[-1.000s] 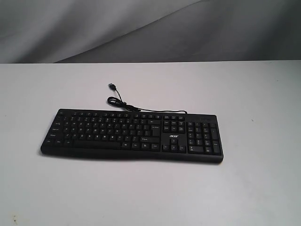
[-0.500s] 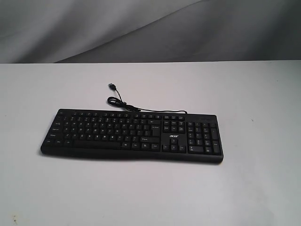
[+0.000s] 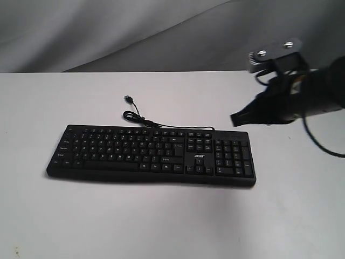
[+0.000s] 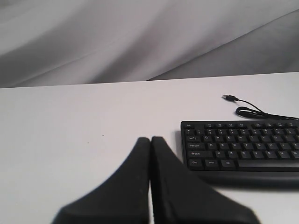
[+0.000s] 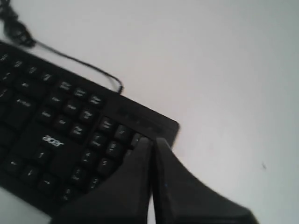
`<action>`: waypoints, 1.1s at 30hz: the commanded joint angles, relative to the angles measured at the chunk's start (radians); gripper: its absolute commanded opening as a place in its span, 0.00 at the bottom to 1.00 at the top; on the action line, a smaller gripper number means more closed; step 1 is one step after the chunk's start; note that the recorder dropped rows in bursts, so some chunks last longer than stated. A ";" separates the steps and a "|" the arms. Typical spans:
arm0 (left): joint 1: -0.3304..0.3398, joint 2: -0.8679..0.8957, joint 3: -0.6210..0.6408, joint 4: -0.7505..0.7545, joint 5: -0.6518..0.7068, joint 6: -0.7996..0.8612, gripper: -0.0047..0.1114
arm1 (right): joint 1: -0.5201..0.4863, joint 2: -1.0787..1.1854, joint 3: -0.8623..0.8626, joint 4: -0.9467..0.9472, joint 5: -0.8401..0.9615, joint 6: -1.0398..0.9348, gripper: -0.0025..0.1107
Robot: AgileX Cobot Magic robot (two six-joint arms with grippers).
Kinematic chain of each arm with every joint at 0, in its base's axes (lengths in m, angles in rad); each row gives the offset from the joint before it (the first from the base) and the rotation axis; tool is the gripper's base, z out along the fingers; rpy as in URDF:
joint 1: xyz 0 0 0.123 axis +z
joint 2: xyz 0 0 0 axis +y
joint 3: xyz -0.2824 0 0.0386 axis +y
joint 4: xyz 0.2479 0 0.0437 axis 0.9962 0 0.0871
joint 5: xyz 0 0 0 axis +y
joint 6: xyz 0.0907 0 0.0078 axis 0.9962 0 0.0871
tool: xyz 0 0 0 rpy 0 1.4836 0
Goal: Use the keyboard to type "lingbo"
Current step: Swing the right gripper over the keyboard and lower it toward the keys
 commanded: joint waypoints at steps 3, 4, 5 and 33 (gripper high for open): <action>0.001 -0.004 0.005 -0.004 -0.007 -0.002 0.04 | 0.149 0.168 -0.183 0.258 0.087 -0.455 0.02; 0.001 -0.004 0.005 -0.004 -0.007 -0.002 0.04 | 0.166 0.183 -0.206 0.266 0.065 -0.482 0.02; 0.001 -0.004 0.005 -0.004 -0.007 -0.002 0.04 | 0.182 0.193 -0.226 0.266 0.031 -0.492 0.02; 0.001 -0.004 0.005 -0.004 -0.007 -0.002 0.04 | 0.338 0.571 -0.679 0.482 0.327 -0.878 0.02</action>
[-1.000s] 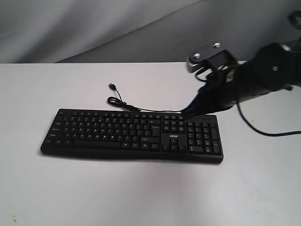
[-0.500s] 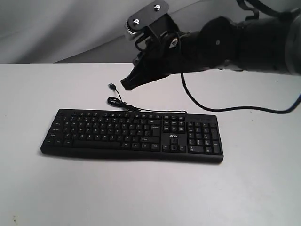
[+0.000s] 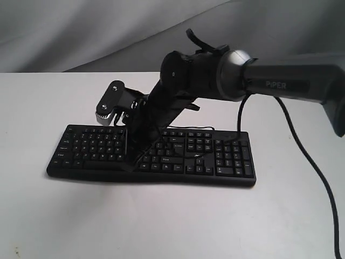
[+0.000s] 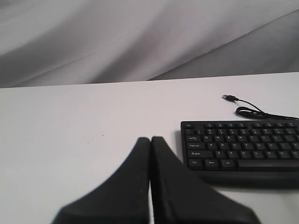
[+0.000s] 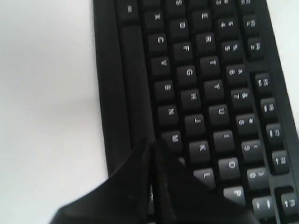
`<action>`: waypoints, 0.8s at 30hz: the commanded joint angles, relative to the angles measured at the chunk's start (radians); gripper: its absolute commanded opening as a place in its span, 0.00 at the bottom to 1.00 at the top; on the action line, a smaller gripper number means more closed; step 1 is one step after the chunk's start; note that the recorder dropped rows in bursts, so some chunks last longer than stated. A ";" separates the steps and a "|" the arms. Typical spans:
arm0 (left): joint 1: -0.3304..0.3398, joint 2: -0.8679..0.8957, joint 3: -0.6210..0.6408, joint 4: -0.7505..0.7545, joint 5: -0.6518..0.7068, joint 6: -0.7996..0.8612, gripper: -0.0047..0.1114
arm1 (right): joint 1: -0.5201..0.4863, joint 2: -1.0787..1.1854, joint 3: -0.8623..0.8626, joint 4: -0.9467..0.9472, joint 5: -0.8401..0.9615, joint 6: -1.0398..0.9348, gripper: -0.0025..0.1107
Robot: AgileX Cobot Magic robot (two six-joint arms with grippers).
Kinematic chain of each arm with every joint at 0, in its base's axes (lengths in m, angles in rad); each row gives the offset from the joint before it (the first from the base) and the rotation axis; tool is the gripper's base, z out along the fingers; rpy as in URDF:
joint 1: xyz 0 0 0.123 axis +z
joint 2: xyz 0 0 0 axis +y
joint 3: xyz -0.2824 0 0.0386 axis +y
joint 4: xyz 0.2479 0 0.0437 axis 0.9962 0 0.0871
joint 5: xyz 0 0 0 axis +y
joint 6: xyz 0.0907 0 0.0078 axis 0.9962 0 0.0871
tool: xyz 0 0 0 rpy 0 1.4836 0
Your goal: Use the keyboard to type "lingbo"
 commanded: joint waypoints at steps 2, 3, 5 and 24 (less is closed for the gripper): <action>0.001 -0.004 0.005 -0.004 -0.007 -0.002 0.04 | 0.000 0.009 -0.009 0.024 -0.062 -0.007 0.02; 0.001 -0.004 0.005 -0.004 -0.007 -0.002 0.04 | -0.002 0.018 -0.018 0.024 -0.060 -0.002 0.02; 0.001 -0.004 0.005 -0.004 -0.007 -0.002 0.04 | -0.002 0.048 -0.047 0.003 -0.049 0.029 0.02; 0.001 -0.004 0.005 -0.004 -0.007 -0.002 0.04 | -0.061 0.113 -0.131 -0.069 0.061 0.106 0.02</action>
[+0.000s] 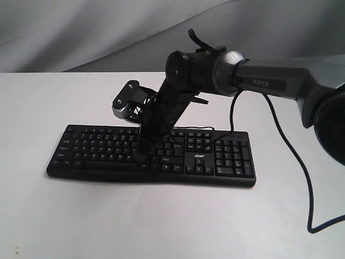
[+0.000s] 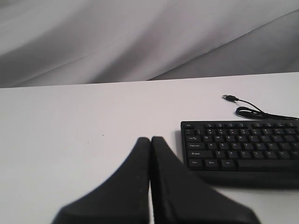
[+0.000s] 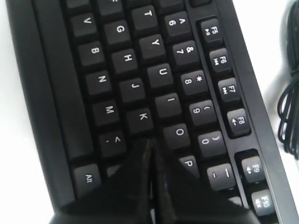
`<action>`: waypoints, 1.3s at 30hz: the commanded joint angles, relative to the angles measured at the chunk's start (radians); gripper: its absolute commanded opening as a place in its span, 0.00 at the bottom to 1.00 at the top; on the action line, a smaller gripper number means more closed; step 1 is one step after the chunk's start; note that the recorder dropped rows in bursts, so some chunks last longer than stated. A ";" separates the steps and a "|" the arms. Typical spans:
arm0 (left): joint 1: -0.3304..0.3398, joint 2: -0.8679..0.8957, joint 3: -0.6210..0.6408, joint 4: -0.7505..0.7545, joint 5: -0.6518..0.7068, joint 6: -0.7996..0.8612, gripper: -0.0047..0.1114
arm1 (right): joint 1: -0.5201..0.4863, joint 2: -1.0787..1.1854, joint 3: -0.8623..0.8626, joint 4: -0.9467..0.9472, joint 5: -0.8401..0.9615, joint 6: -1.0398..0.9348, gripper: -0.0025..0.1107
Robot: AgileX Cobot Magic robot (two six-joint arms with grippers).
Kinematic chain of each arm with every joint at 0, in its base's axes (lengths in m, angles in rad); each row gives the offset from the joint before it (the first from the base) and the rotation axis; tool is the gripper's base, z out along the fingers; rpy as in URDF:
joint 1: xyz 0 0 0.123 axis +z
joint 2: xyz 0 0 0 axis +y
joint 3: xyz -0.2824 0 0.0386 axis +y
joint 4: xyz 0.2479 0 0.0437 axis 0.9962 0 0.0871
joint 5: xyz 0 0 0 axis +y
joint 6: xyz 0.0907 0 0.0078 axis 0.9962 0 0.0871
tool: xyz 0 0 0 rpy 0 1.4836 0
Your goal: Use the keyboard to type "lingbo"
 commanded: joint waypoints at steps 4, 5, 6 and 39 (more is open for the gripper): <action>0.001 -0.004 0.005 -0.004 -0.007 -0.002 0.04 | -0.004 -0.010 0.010 0.069 -0.029 -0.055 0.02; 0.001 -0.004 0.005 -0.004 -0.007 -0.002 0.04 | -0.004 -0.010 0.010 0.071 -0.029 -0.058 0.02; 0.001 -0.004 0.005 -0.004 -0.007 -0.002 0.04 | -0.004 -0.010 0.010 0.071 -0.029 -0.060 0.02; 0.001 -0.004 0.005 -0.004 -0.007 -0.002 0.04 | -0.004 0.035 0.010 0.066 -0.044 -0.060 0.02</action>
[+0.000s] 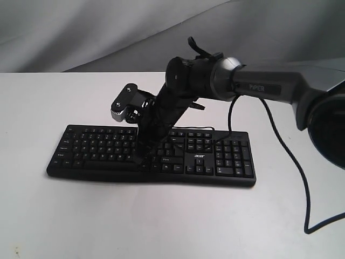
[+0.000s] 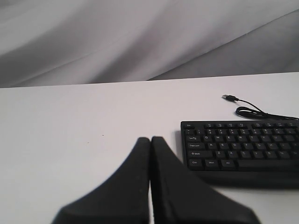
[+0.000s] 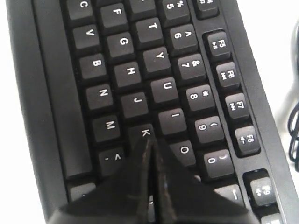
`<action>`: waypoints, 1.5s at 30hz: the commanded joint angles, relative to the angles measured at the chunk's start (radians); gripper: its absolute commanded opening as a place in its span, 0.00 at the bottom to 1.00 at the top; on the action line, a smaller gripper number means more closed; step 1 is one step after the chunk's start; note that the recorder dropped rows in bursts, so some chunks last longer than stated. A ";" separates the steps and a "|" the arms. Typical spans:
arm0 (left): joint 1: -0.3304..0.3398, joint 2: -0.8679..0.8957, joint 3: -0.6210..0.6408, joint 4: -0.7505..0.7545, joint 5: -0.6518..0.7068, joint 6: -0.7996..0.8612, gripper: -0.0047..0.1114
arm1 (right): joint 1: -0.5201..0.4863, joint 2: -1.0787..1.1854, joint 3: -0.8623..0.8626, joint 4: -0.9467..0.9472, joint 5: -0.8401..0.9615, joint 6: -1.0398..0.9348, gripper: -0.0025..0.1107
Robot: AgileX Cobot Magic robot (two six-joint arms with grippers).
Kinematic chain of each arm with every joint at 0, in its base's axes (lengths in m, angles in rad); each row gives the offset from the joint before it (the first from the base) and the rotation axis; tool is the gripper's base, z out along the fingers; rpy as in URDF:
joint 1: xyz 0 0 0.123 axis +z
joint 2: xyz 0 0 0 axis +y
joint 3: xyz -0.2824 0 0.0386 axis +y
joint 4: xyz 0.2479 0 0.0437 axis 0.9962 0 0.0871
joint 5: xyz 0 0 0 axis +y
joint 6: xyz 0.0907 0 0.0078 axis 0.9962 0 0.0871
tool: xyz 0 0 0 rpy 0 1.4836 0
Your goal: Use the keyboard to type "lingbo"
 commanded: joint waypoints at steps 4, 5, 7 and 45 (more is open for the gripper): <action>0.001 -0.004 0.005 -0.004 -0.007 -0.002 0.04 | -0.002 0.016 0.006 0.005 0.000 -0.001 0.02; 0.001 -0.004 0.005 -0.004 -0.007 -0.002 0.04 | -0.002 0.016 0.006 0.005 0.000 -0.001 0.02; 0.001 -0.004 0.005 -0.004 -0.007 -0.002 0.04 | -0.002 0.019 0.006 0.005 0.000 0.001 0.02; 0.001 -0.004 0.005 -0.004 -0.007 -0.002 0.04 | 0.010 0.039 -0.070 0.042 -0.095 -0.023 0.02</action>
